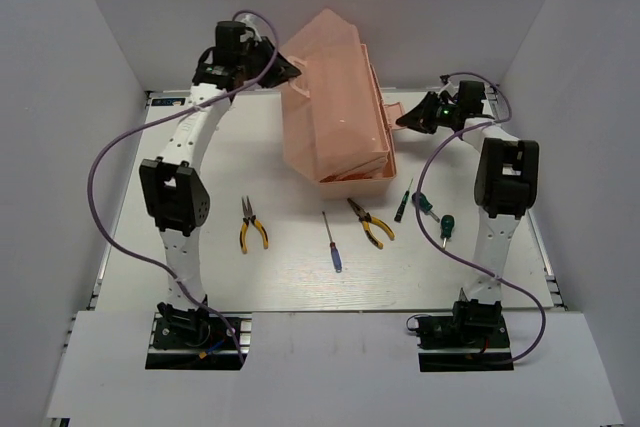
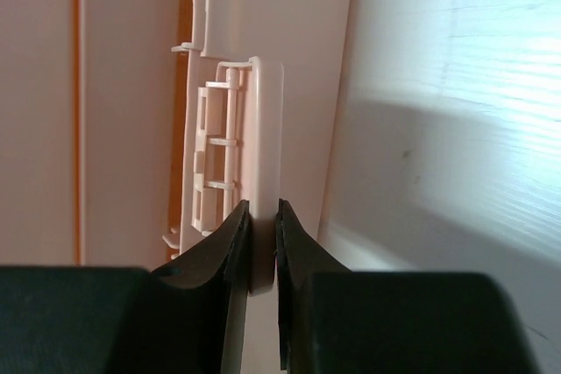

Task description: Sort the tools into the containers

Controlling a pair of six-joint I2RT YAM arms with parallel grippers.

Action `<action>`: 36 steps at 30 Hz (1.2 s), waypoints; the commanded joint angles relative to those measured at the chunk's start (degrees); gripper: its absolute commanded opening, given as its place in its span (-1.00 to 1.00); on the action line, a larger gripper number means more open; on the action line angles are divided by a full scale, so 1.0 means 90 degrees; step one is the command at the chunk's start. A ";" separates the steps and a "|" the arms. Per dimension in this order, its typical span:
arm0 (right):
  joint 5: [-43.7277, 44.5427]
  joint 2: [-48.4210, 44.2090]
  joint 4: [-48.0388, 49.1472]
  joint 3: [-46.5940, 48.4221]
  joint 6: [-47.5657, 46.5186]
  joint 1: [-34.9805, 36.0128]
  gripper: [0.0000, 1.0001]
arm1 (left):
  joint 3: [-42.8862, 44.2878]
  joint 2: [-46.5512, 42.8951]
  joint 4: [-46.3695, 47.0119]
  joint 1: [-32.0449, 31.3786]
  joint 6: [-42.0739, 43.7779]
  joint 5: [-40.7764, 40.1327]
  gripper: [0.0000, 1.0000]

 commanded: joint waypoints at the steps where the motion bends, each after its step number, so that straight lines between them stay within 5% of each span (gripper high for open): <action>1: 0.0718 -0.0411 0.0322 -0.0103 -0.0529 -0.0540 -1.00 | 0.0125 -0.0638 -0.0015 0.0709 0.0437 0.0289 -1.00; 11: 0.0894 -0.0499 0.0293 -0.0260 -0.0637 -0.0657 -1.00 | -0.1055 -0.0921 -0.0612 0.2135 0.0944 0.0299 -1.00; 19: 0.0875 -0.0499 0.0312 -0.0250 -0.0579 -0.0647 -1.00 | -0.0822 -0.0394 -0.0973 0.2488 0.1081 0.0075 -1.00; 22: 0.0710 -0.0479 0.0370 -0.0260 -0.0520 -0.0647 -1.00 | -0.0238 -0.0034 -0.1488 0.2566 0.1179 -0.0188 -0.59; 23: 0.0651 -0.0499 0.0400 -0.0269 -0.0452 -0.0657 -0.84 | 0.0025 0.0035 -0.1607 0.2566 0.1179 -0.0247 -0.10; 26: 0.0368 -0.0528 0.0517 -0.0318 -0.0393 -0.0657 -0.21 | 0.0019 -0.0002 -0.1754 0.2566 0.1179 -0.0344 0.36; 29: 0.0270 -0.0548 0.0586 -0.0377 -0.0315 -0.0676 0.07 | -0.0050 -0.0256 -0.1880 0.2419 0.1491 -0.0648 0.45; 36: 0.0064 -0.0635 0.0537 -0.0299 -0.0304 -0.0745 0.30 | -0.0820 -0.1008 -0.2028 0.2117 0.1882 -0.1106 0.50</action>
